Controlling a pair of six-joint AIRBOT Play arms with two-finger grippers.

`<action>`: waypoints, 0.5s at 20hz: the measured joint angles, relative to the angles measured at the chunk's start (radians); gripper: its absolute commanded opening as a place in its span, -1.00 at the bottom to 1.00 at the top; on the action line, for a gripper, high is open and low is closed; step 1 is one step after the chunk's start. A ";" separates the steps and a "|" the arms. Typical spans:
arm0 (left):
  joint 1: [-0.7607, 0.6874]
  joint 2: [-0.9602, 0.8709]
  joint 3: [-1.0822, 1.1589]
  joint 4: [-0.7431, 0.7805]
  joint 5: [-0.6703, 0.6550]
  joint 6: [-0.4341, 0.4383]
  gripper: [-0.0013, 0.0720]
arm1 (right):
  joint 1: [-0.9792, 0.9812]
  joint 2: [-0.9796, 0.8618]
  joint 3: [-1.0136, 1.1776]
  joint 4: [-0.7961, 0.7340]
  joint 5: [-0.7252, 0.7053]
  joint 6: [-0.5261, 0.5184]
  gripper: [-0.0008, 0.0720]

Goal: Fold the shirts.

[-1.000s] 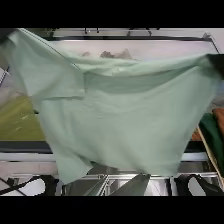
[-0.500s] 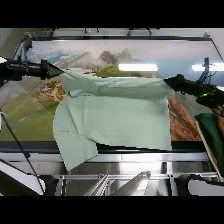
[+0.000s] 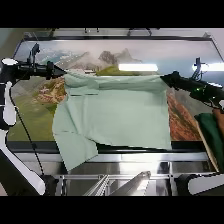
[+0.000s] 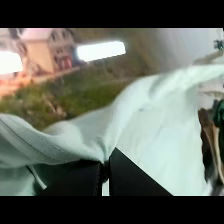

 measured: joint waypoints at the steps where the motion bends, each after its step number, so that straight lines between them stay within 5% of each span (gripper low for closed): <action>1: 0.003 0.003 -0.010 0.006 -0.026 -0.006 -0.91 | -0.006 -0.003 0.004 -0.045 0.023 0.027 -0.93; 10: -0.039 0.010 -0.106 0.240 -0.197 -0.088 -0.92 | -0.021 -0.034 -0.010 -0.360 0.100 0.164 -0.93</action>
